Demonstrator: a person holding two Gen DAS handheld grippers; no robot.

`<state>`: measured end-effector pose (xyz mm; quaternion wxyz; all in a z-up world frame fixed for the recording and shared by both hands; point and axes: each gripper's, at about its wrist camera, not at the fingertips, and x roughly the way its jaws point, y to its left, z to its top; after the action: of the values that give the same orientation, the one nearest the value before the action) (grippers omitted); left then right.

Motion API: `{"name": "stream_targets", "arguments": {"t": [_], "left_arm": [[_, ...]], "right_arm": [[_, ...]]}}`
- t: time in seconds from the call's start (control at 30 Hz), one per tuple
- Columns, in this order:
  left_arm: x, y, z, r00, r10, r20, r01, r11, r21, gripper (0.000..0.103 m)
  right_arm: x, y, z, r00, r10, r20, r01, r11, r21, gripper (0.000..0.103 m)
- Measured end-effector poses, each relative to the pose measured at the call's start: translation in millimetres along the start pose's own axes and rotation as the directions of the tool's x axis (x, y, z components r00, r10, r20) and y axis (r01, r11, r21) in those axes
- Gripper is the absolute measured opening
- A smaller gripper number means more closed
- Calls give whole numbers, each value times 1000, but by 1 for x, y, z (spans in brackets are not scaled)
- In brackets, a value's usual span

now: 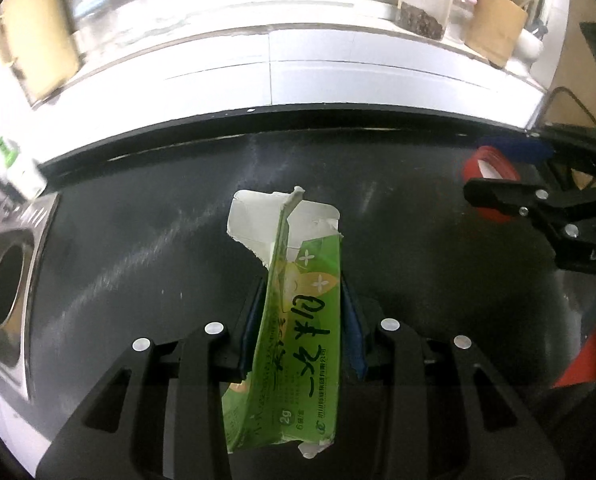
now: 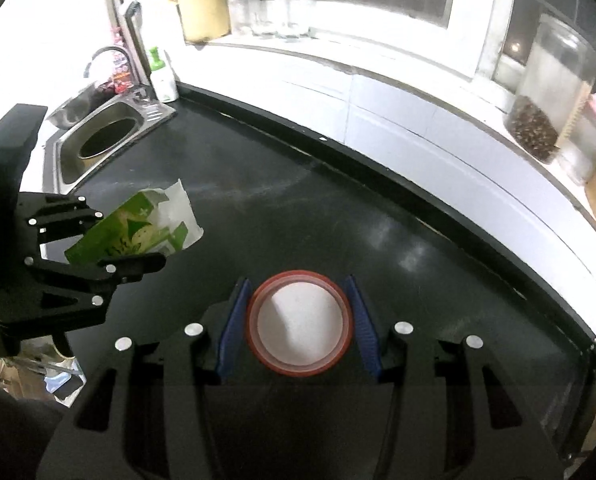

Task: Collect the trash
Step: 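Carry green box and red lid down to the bin and open both tools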

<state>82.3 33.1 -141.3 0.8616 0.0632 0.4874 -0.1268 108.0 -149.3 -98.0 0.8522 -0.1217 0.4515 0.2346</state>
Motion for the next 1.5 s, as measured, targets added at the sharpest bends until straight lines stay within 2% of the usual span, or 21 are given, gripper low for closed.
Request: {"name": "stream_targets", "arguments": {"t": [0.07,0.23,0.43,0.63,0.8,0.9,1.0,1.2,1.27,1.3,1.33,1.5], "left_arm": [[-6,-15,-9,1000,9,10,-9,1000,-5,36],[-14,-27,-13,999,37,28,-37,999,-18,36],[-28,-27,-19,996,74,45,-72,996,-49,36],[-54,-2,-38,989,133,58,-125,984,-124,36],[-84,32,-72,977,210,49,-195,958,-211,36],[-107,61,-105,961,273,28,-254,922,-292,36],[-131,92,-147,940,341,-15,-321,868,-379,36],[-174,153,-241,883,447,-139,-447,714,-539,36],[-188,172,-276,861,474,-187,-486,652,-583,36],[-193,177,-287,855,479,-199,-494,634,-595,36],[-199,185,-303,846,485,-219,-506,604,-616,36],[-213,220,-369,822,490,-290,-537,498,-681,36]], "right_arm": [[-8,3,-6,1000,0,5,0,1000,-7,49],[-28,11,-16,1000,0,20,0,1000,-26,49],[-37,22,-16,999,9,34,-7,999,-53,49],[-39,51,-8,998,49,38,-45,994,-102,49],[-32,105,8,992,124,31,-117,976,-186,49],[-25,150,19,983,183,20,-172,953,-251,49],[-18,203,29,967,254,0,-241,916,-320,49],[-3,326,35,919,388,-75,-377,804,-459,49],[4,368,34,898,425,-113,-422,760,-495,49],[7,391,32,886,443,-134,-445,735,-512,49],[11,413,30,874,460,-156,-468,710,-527,49],[28,500,17,830,503,-241,-543,629,-556,49]]}}
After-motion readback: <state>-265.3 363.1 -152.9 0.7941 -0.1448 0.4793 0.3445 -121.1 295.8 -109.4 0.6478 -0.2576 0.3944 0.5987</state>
